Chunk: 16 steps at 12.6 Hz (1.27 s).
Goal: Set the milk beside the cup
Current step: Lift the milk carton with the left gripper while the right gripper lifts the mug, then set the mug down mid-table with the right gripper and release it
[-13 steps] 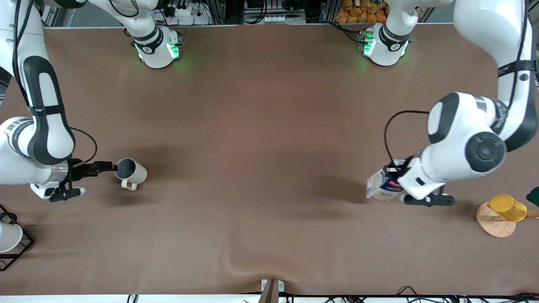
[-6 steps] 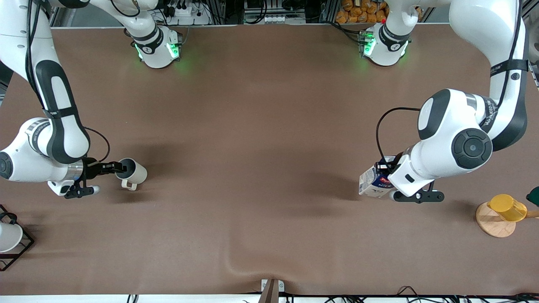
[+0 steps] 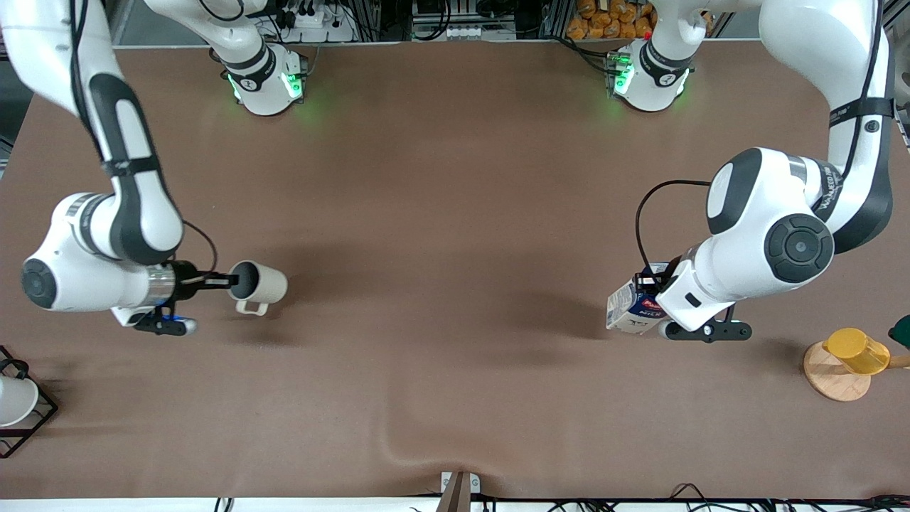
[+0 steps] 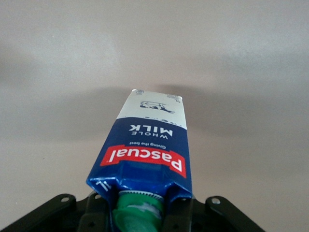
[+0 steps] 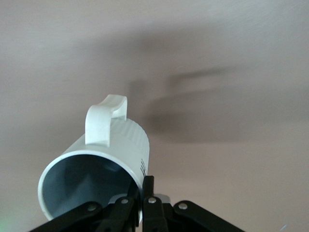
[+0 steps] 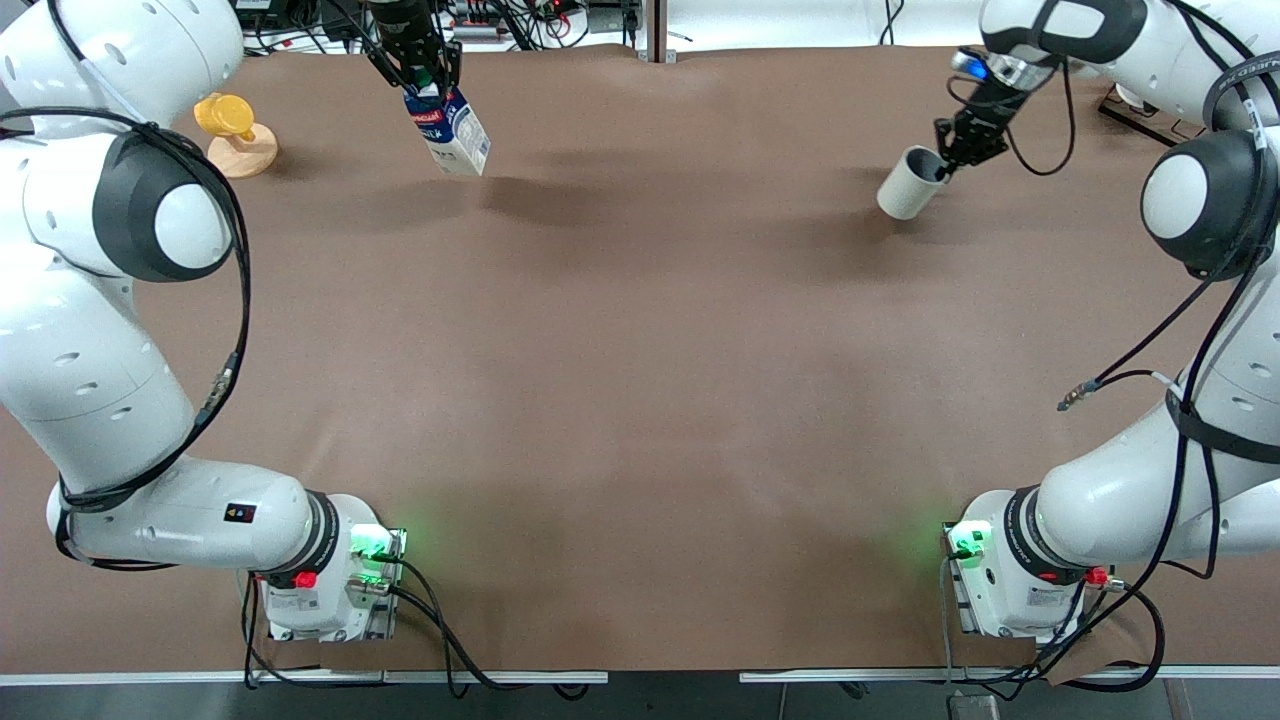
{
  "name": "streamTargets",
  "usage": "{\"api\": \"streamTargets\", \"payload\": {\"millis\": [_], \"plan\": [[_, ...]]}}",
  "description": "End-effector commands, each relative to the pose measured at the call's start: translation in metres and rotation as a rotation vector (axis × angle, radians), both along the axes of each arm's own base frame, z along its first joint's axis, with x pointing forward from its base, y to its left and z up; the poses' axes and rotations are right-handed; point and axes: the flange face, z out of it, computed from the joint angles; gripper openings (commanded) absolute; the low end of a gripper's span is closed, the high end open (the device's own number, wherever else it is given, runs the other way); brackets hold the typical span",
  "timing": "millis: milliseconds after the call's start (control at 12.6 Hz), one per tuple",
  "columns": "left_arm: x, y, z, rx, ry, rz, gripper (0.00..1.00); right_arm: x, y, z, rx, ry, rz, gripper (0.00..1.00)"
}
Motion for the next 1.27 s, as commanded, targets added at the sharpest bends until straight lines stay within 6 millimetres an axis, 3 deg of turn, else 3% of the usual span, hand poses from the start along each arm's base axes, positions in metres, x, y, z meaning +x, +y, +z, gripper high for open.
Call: {"api": "streamTargets", "payload": {"millis": [0, 159, 238, 318, 397, 636, 715, 874, 954, 1033, 1192], "plan": [[-0.008, -0.002, 0.010, 0.004, 0.012, 0.018, 0.00, -0.003, 0.097, 0.043, -0.072, 0.032, -0.134, 0.00], [-0.013, -0.016, 0.012, -0.004, 0.014, 0.022, 0.00, -0.014, 0.189, 0.058, -0.124, 0.026, -0.229, 0.00], [-0.015, -0.020, 0.013, -0.001, 0.022, 0.035, 0.00, -0.017, 0.224, 0.057, -0.135, 0.003, -0.273, 0.00], [-0.019, -0.028, 0.014, 0.000, 0.030, 0.045, 0.00, -0.017, 0.247, 0.053, -0.126, -0.018, -0.335, 0.00], [-0.022, -0.037, 0.015, -0.004, 0.032, 0.051, 0.00, -0.025, 0.279, 0.043, -0.111, -0.021, -0.364, 0.00], [-0.027, -0.052, 0.019, -0.008, 0.031, 0.073, 0.00, -0.046, 0.367, -0.018, -0.138, -0.064, -0.493, 0.00], [-0.028, -0.054, 0.019, -0.010, 0.032, 0.070, 0.00, -0.054, 0.384, -0.032, -0.141, -0.081, -0.500, 0.00], [-0.031, -0.057, 0.029, -0.014, 0.019, 0.074, 0.00, -0.052, 0.383, -0.035, -0.137, -0.087, -0.512, 0.00], [-0.032, -0.059, 0.030, -0.015, 0.018, 0.073, 0.00, -0.056, 0.388, -0.042, -0.145, -0.084, -0.505, 0.73], [-0.032, -0.059, 0.030, -0.015, 0.018, 0.074, 0.00, -0.057, 0.389, -0.045, -0.150, -0.086, -0.499, 1.00], [-0.034, -0.062, 0.030, -0.012, 0.020, 0.089, 0.00, -0.048, 0.380, -0.022, -0.135, -0.094, -0.506, 1.00]]}}
